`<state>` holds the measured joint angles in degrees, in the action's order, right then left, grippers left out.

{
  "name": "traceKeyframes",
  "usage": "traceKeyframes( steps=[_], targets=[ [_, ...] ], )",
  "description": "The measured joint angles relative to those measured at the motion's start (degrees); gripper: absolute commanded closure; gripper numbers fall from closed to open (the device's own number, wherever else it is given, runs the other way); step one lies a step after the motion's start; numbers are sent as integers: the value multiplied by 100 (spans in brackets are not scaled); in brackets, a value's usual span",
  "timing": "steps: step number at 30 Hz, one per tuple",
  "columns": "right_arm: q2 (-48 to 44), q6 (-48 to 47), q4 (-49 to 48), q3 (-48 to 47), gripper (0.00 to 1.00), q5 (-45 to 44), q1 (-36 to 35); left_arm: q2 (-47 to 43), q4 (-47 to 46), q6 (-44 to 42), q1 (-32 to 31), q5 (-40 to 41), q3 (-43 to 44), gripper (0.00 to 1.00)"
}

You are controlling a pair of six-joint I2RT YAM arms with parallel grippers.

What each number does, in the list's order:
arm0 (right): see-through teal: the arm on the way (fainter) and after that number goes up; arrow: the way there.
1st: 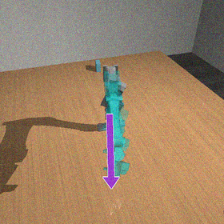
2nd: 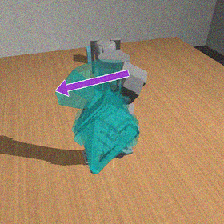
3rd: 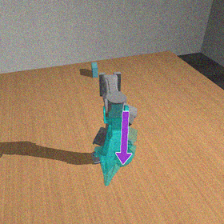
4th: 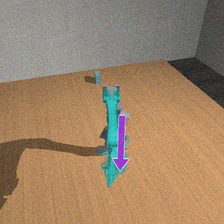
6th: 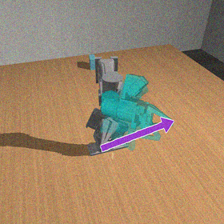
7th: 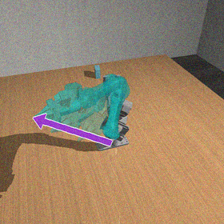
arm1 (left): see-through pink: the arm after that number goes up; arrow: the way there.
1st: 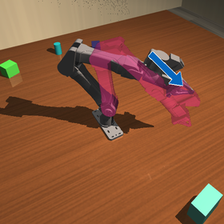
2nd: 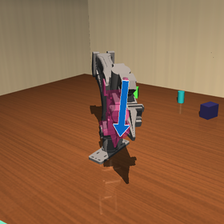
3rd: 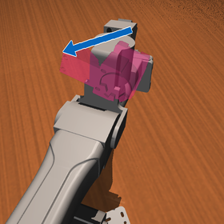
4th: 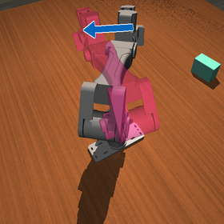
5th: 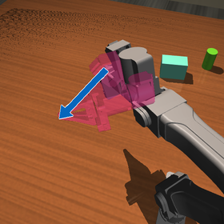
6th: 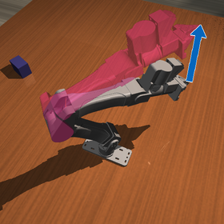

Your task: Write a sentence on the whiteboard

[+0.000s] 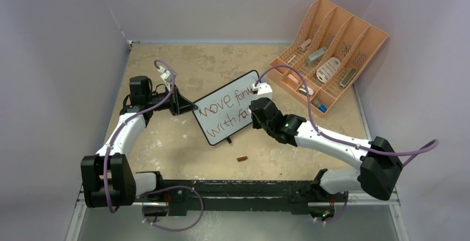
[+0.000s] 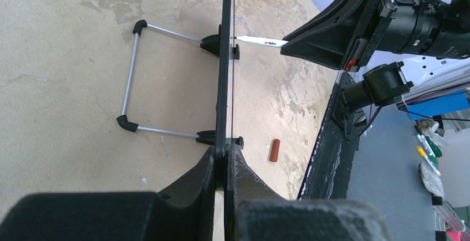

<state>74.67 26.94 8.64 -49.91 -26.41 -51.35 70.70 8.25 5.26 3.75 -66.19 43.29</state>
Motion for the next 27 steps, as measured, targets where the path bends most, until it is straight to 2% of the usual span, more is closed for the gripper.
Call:
traceKeyframes(
  steps=[27],
  targets=[
    [114,142,181,0,100,48,0,0,0,0,0,2,0,100]
  ],
)
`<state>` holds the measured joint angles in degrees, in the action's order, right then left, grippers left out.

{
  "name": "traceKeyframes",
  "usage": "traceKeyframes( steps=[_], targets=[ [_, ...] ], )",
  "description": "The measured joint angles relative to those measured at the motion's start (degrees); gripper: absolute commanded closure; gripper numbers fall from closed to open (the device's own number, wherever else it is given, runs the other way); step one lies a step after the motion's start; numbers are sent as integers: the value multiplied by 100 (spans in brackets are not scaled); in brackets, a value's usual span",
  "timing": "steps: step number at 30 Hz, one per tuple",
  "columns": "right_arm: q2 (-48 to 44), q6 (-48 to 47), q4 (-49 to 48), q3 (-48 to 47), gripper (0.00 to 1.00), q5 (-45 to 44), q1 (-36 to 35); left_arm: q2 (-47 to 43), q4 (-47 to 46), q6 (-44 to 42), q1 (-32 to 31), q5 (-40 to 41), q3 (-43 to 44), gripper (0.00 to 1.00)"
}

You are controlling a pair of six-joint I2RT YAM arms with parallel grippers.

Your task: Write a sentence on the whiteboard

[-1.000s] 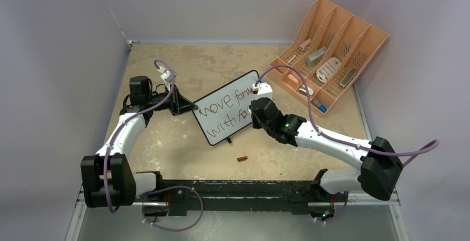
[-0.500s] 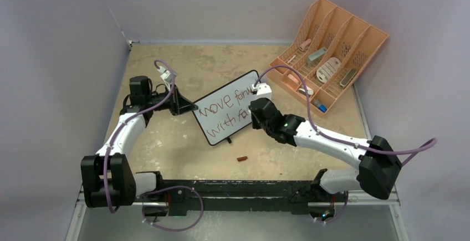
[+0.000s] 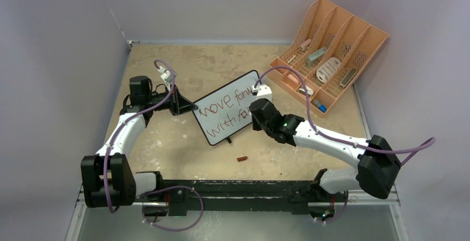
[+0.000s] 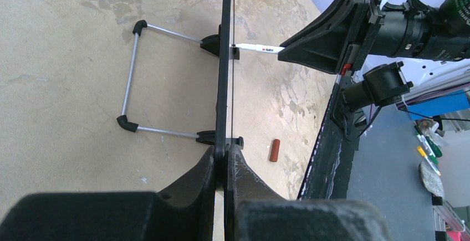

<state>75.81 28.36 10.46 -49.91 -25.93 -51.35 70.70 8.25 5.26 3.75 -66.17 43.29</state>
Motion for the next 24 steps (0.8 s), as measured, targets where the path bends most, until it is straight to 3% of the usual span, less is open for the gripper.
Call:
traceKeyframes(
  steps=[24],
  targets=[
    [-199,46,122,0,100,-9,101,0,0,0,0,0,0,100]
  ],
)
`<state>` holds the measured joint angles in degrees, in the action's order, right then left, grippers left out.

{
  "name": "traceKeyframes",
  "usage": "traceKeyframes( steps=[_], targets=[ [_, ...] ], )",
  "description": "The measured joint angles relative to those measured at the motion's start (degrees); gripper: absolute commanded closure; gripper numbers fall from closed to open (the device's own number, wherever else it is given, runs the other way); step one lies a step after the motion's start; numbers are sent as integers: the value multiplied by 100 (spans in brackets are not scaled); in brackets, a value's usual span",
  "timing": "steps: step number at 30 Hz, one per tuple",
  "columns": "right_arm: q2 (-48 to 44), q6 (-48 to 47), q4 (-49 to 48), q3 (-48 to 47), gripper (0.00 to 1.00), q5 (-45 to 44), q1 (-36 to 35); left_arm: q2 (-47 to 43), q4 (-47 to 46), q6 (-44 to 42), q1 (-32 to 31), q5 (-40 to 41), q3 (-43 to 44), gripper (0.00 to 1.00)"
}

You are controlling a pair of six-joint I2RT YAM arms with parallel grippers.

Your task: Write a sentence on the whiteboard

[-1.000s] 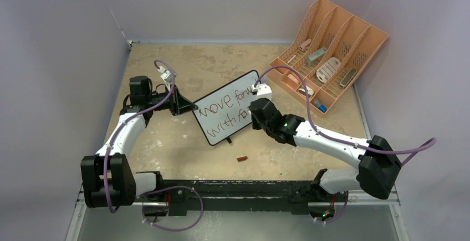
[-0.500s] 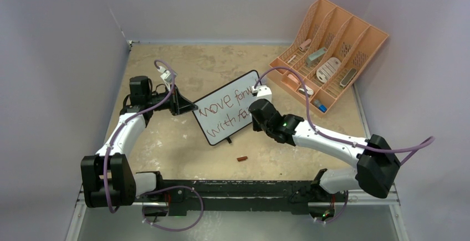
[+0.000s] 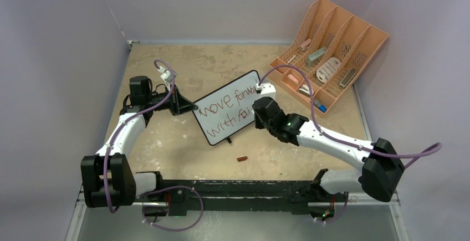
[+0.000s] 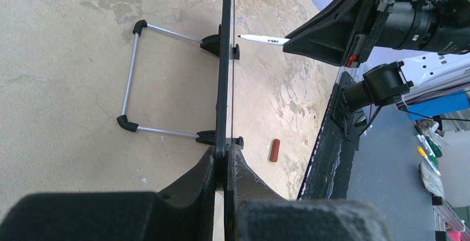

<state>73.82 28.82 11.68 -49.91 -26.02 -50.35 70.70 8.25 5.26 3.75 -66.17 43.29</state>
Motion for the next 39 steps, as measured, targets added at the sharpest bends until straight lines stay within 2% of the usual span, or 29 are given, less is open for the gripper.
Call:
traceKeyframes(
  steps=[39],
  targets=[
    [101,-417,-310,0,100,131,417,0,0,2,0,0,0,100]
  ],
)
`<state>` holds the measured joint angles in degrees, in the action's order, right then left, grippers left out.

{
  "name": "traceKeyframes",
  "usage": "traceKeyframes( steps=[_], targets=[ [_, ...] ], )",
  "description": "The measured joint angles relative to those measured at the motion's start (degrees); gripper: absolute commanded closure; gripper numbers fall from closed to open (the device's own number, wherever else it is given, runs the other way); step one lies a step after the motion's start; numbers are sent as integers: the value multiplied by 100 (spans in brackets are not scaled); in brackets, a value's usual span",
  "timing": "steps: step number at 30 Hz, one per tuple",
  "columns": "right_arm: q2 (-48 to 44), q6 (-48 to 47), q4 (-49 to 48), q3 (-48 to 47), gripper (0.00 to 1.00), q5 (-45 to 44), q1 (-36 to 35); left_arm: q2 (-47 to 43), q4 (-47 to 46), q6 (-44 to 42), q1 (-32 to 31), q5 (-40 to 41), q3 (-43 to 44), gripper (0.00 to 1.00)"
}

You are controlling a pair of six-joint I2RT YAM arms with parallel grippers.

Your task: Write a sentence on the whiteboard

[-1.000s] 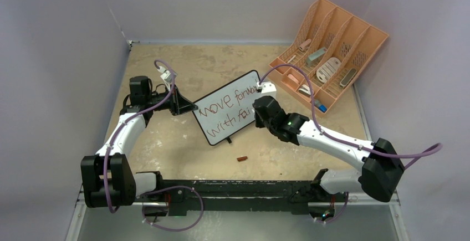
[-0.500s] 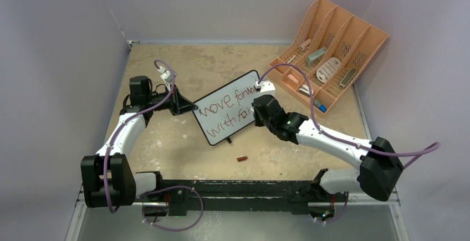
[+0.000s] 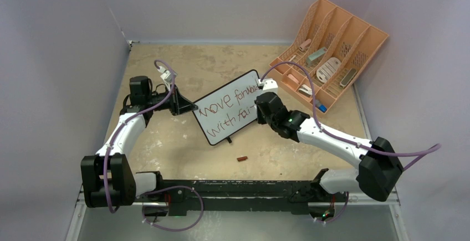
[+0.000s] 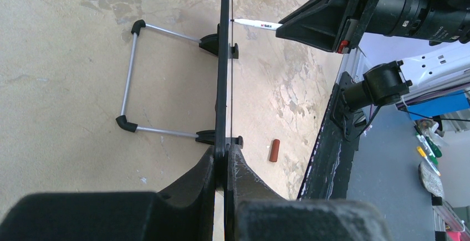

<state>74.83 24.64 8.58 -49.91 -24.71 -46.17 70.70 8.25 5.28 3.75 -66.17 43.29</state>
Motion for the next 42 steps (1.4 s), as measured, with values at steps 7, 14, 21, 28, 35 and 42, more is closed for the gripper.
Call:
traceKeyframes(
  steps=[7,14,21,28,35,42],
  targets=[
    [-68,-61,11,0,100,39,13,0,2,0,0,0,0,100],
    [-315,-74,9,0,100,151,17,0,2,0,0,0,0,100],
    [-267,-118,-7,0,100,216,17,0,2,0,0,0,0,100],
    [-138,-164,-57,0,100,243,17,0,2,0,0,0,0,100],
    [-94,-175,-140,-11,100,317,22,0,2,0,0,0,0,100],
    [-92,-175,-146,-11,100,317,22,0,2,0,0,0,0,100]
  ],
)
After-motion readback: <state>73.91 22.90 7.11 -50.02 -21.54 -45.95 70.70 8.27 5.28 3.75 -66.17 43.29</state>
